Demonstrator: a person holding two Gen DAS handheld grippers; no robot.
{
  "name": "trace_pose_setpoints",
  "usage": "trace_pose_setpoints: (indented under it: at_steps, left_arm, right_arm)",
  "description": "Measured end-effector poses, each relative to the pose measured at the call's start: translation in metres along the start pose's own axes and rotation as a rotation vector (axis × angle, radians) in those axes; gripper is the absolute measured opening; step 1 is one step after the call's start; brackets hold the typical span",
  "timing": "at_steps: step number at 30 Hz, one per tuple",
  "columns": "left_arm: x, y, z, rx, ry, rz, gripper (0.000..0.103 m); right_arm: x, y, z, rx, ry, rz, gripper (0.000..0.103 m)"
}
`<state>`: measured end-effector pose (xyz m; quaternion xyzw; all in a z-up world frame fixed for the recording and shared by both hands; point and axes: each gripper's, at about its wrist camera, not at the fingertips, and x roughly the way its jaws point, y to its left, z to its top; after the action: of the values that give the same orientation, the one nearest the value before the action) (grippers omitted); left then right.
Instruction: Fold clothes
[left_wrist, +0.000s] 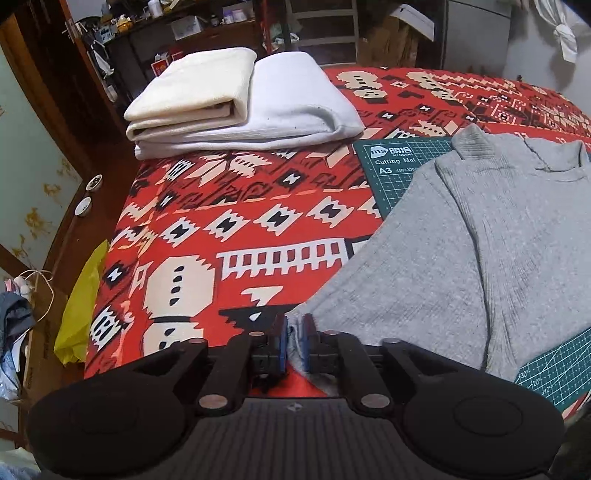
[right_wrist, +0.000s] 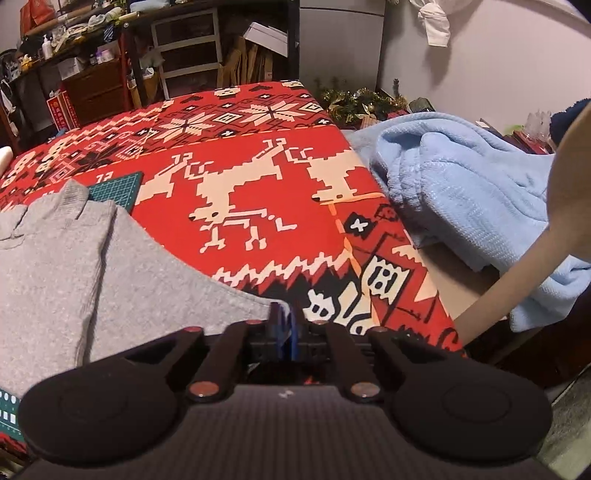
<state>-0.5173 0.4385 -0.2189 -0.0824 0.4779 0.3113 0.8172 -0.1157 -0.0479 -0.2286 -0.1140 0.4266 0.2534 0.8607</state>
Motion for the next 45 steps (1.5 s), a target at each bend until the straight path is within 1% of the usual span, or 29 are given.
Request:
trace_pose_setpoints:
  at_steps: [2,4,6,7,8,9,10,11,12,14,15,17,19,22,23,24,25,26,27,29,30,31,32,36,40,43,45]
  left_arm:
    - [-0.005,0.0,0.0,0.002,0.009,0.017,0.016]
    - [-0.016,0.001,0.0,0.004,0.005,0.003,0.016]
    - [-0.033,0.002,-0.001,0.0,-0.006,-0.013,0.015]
    - [-0.041,0.001,-0.002,-0.008,-0.012,-0.04,0.015]
    - [-0.05,-0.002,-0.005,-0.017,-0.016,-0.089,0.017]
    - [-0.057,-0.007,-0.009,-0.015,-0.019,-0.149,0.021]
    - [-0.063,-0.015,-0.013,-0.003,-0.021,-0.2,0.026]
    - [-0.066,-0.025,-0.017,0.03,-0.017,-0.234,0.029]
    - [-0.068,-0.036,-0.021,0.065,-0.011,-0.267,0.033]
    - [-0.066,-0.06,-0.029,0.161,0.007,-0.273,0.034]
    - [-0.062,-0.068,-0.032,0.192,0.017,-0.264,0.034]
    - [-0.055,-0.078,-0.035,0.212,0.048,-0.276,0.034]
    - [-0.049,-0.086,-0.039,0.228,0.069,-0.295,0.034]
    - [-0.048,-0.089,-0.042,0.265,0.08,-0.292,0.034]
    - [-0.047,-0.088,-0.042,0.26,0.085,-0.295,0.034]
    - [-0.046,-0.086,-0.042,0.257,0.087,-0.298,0.034]
    - [-0.046,-0.086,-0.043,0.259,0.085,-0.293,0.035]
    - [-0.044,-0.086,-0.043,0.265,0.081,-0.288,0.034]
    - [-0.043,-0.085,-0.043,0.271,0.078,-0.283,0.034]
    - [-0.044,-0.084,-0.042,0.28,0.067,-0.297,0.031]
    - [-0.044,-0.084,-0.042,0.283,0.064,-0.301,0.02]
    - [-0.044,-0.083,-0.041,0.291,0.062,-0.286,0.003]
    - [-0.044,-0.083,-0.04,0.298,0.066,-0.272,0.003]
    - [-0.053,-0.077,-0.04,0.307,0.094,-0.282,0.003]
    - [-0.064,-0.077,-0.048,0.33,0.121,-0.313,0.003]
    - [-0.067,-0.079,-0.055,0.354,0.138,-0.319,0.003]
    - [-0.065,-0.077,-0.059,0.344,0.153,-0.323,0.003]
  right_arm:
    - [-0.011,0.0,0.0,-0.007,-0.01,0.014,0.012]
    - [-0.028,0.003,-0.002,-0.019,-0.012,0.047,0.012]
    - [-0.044,0.011,-0.008,-0.039,0.003,0.112,0.015]
    - [-0.052,0.017,-0.012,-0.055,0.013,0.153,0.015]
    - [-0.059,0.024,-0.017,-0.079,0.026,0.193,0.019]
    - [-0.063,0.033,-0.023,-0.115,0.042,0.221,0.024]
    - [-0.066,0.041,-0.029,-0.154,0.058,0.245,0.026]
    - [-0.068,0.05,-0.034,-0.195,0.073,0.257,0.026]
    - [-0.069,0.059,-0.039,-0.239,0.083,0.259,0.026]
    - [-0.067,0.071,-0.043,-0.3,0.099,0.235,0.026]
    - [-0.066,0.077,-0.044,-0.328,0.108,0.221,0.026]
    - [-0.063,0.086,-0.045,-0.376,0.125,0.203,0.026]
    - [-0.061,0.093,-0.045,-0.416,0.145,0.208,0.026]
    - [-0.055,0.099,-0.046,-0.474,0.168,0.2,0.026]
    - [-0.053,0.099,-0.047,-0.484,0.172,0.198,0.022]
    - [-0.051,0.099,-0.048,-0.49,0.175,0.197,0.01]
    - [-0.048,0.099,-0.049,-0.495,0.178,0.196,0.006]
    - [-0.048,0.099,-0.049,-0.496,0.18,0.2,0.005]
    - [-0.047,0.099,-0.049,-0.495,0.179,0.201,0.003]
    - [-0.048,0.1,-0.049,-0.503,0.177,0.198,0.002]
    - [-0.048,0.1,-0.049,-0.506,0.177,0.196,0.002]
    - [-0.048,0.1,-0.049,-0.506,0.179,0.197,0.001]
    - [-0.049,0.099,-0.049,-0.506,0.186,0.203,0.001]
    - [-0.055,0.095,-0.05,-0.512,0.205,0.22,0.001]
    - [-0.064,0.087,-0.052,-0.489,0.231,0.233,0.0]
    - [-0.071,0.084,-0.057,-0.488,0.255,0.244,0.0]
    - [-0.071,0.081,-0.06,-0.478,0.265,0.257,0.0]
